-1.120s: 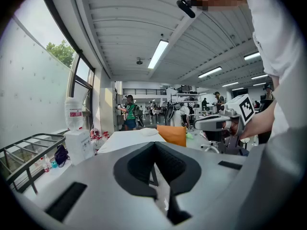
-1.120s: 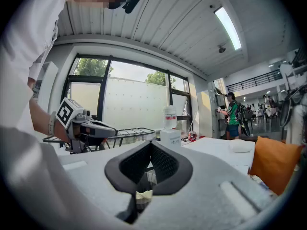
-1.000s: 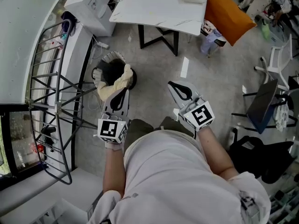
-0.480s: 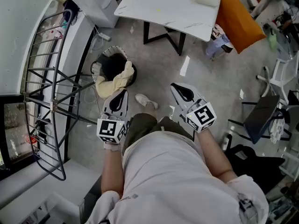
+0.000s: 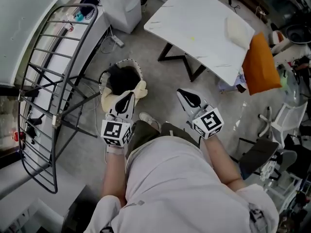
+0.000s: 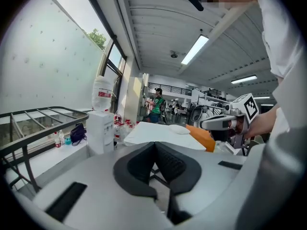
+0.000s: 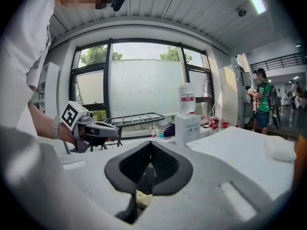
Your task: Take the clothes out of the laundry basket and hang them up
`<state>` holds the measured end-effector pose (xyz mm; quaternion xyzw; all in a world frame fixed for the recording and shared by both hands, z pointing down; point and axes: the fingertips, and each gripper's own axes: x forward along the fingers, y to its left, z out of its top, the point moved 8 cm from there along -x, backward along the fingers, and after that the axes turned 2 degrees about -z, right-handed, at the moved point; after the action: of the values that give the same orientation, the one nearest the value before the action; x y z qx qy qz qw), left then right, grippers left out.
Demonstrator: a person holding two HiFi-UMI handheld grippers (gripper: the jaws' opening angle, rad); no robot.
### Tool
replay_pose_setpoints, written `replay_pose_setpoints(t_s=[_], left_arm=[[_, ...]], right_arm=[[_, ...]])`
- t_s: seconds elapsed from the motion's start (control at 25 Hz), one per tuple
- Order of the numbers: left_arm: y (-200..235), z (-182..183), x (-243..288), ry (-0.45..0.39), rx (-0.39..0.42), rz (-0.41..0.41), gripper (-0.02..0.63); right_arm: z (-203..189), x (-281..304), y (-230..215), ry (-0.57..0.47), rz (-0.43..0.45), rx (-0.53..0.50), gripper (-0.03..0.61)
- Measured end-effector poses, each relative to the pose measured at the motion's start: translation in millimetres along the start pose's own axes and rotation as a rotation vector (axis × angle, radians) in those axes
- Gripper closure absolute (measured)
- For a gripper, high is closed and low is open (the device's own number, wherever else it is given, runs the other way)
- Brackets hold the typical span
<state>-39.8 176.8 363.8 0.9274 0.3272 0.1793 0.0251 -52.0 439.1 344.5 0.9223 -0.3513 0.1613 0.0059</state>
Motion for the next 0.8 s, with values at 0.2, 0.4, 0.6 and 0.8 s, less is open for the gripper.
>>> replay_pose_setpoints(t_s=[0.2,0.4,0.6,0.8], left_arm=[[58.3,10.6,-1.4,-0.019,-0.034,0.117,0.614],[96.3,3.7,-29.4,-0.019,-0.095,0.272,0.614],[124.1,-14.0,-59.0,-0.016,-0.206,0.494,0.614],[141.8,-28.0,-70.9,-0.02,-0.318,0.71,0.614]], right_arm=[[24.6,84.3,-15.4,0.037,0.101,-0.031,0.572],[37.8,152.6,-6.6,0.074,0.257,-0.069,0.572],[48.6,227.7,-1.2,0.131,0.465,-0.134,0.572],[44.3,309.3,-2.0,0.219,0.659,-0.208,0.572]])
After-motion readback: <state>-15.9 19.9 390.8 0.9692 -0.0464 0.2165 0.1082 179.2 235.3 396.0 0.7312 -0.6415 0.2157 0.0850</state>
